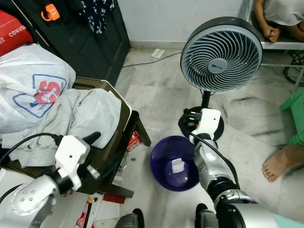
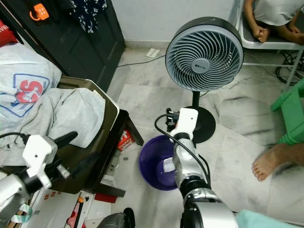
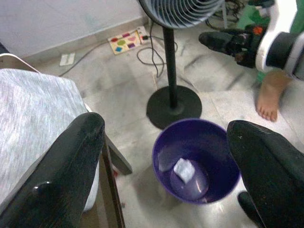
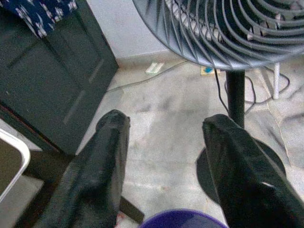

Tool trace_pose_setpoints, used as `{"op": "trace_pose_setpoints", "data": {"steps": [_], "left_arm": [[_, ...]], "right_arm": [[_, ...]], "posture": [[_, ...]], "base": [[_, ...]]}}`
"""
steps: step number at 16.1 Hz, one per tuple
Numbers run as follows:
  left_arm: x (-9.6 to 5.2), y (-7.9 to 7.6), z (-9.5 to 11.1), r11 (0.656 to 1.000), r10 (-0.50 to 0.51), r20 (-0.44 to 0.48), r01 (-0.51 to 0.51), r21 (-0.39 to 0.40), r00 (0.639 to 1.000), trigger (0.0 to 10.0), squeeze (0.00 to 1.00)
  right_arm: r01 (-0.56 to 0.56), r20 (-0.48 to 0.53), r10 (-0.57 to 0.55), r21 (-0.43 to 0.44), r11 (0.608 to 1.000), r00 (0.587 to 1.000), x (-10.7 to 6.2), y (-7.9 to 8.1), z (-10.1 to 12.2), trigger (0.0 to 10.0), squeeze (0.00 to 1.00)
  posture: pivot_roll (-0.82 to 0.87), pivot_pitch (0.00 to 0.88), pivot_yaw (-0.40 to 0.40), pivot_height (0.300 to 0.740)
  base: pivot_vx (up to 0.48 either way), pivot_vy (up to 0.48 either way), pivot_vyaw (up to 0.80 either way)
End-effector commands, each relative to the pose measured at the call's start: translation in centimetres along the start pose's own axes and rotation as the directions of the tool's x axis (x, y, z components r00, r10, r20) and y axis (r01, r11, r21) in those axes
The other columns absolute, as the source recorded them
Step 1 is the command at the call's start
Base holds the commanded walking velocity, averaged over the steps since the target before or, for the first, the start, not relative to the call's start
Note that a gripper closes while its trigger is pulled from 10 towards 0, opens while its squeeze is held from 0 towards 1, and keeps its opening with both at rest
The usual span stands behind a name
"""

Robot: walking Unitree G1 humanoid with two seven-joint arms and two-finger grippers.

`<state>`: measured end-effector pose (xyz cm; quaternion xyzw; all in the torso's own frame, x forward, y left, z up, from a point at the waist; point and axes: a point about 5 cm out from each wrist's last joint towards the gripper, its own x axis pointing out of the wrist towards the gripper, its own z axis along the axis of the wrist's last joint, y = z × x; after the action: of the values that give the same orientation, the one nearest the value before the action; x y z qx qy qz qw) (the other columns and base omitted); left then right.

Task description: Clean up the room

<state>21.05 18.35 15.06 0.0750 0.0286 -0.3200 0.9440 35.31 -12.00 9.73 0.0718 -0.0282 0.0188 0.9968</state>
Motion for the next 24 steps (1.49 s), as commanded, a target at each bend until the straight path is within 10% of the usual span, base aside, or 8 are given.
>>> {"op": "trace_pose_setpoints", "data": {"steps": [1,12,18,20,24], "left_arm": [[0.0,-0.1,-0.6,1.0,0.006,-0.016,-0.006,-0.008,1.0,10.0,0.0],[6.8,1.3,0.3,0.972,0.232,0.237,-0.213,-0.102,0.943,10.0,0.0],[5.7,2.5,-1.8,0.9,0.432,0.222,-0.404,-0.163,0.874,10.0,0.0],[4.8,2.3,-2.7,0.878,0.476,0.201,-0.452,-0.157,0.856,10.0,0.0],[3.9,2.4,-3.7,0.848,0.527,0.137,-0.507,-0.155,0.839,10.0,0.0]], "right_arm": [[-0.028,0.016,0.028,0.002,1.0,0.999,-0.3,0.5,-0.1,10.0,1.0],[-0.12,0.106,0.127,-0.066,0.991,0.986,-1.7,-0.7,2.3,10.0,1.0],[-0.08,0.055,0.088,-0.143,0.987,0.995,-3.9,-3.5,1.7,10.0,1.0],[-0.066,0.025,0.075,-0.243,0.968,0.997,-4.9,-4.3,1.5,10.0,0.0],[-0.048,-0.008,0.047,-0.215,0.975,0.999,-4.5,-2.6,1.0,10.0,0.0]], "posture": [[0.19,0.241,0.169,0.74],[-0.01,0.0,0.017,0.74],[-0.02,0.0,-0.034,0.74],[-0.02,0.0,-0.045,0.74],[-0.01,0.0,-0.031,0.74]], "base": [[0.0,0.0,0.0],[0.0,0.0,0.0],[0.0,0.0,0.0],[0.0,0.0,0.0],[0.0,0.0,0.0]]}}
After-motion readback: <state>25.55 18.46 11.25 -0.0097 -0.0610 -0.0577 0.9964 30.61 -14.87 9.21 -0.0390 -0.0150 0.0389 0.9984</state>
